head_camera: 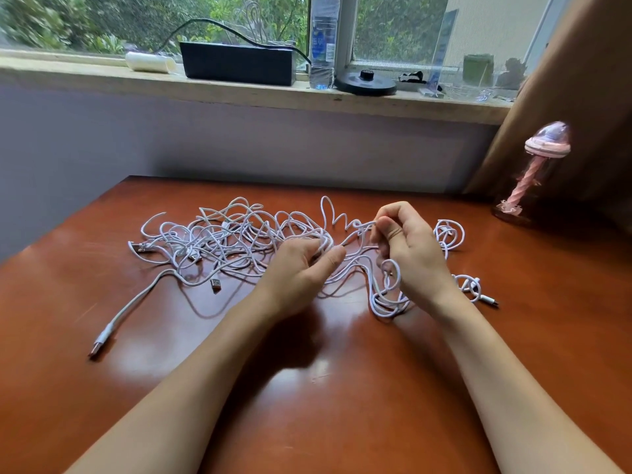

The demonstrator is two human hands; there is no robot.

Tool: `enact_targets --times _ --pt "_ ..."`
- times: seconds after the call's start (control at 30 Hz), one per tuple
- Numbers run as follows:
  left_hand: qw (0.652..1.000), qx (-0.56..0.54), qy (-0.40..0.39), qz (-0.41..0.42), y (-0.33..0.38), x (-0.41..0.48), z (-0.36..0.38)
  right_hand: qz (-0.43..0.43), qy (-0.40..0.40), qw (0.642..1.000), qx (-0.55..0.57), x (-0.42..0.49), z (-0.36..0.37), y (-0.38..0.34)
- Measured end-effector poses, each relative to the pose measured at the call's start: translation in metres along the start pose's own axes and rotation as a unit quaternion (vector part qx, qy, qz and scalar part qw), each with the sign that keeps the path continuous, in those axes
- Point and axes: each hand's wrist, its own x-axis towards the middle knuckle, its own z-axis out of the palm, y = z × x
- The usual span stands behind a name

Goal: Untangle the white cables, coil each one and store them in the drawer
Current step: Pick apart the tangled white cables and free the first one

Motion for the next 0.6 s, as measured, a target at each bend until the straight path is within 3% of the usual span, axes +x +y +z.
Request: enact_targets --times 0.07,0.2,0.37,0.5,0.6 --pt "0.999 0.040 -0.006 0.028 0.006 -0.002 0.001 0.040 -0.027 0.995 0.085 -0.001 0.000 -0.004" --pt "0.999 0.026 -0.031 0.026 0.014 -0.004 0.002 0.021 -0.043 0.996 0.072 -0.003 0.002 -0.007" --pt "0.971 -0.186 -0.125 -0.079 0.026 -0.007 0.008 0.007 -0.045 0.998 -0.033 -0.001 0.003 0.006" --pt "0.932 -0.315 -0.124 -0.131 0.038 -0.005 0.006 -0.054 -0.037 0.983 -0.170 -0.001 0.009 0.017" --pt "0.885 -0.421 -0.120 -0.160 0.042 -0.003 -0.001 -0.089 -0.037 0.977 -0.190 -0.001 0.010 0.019"
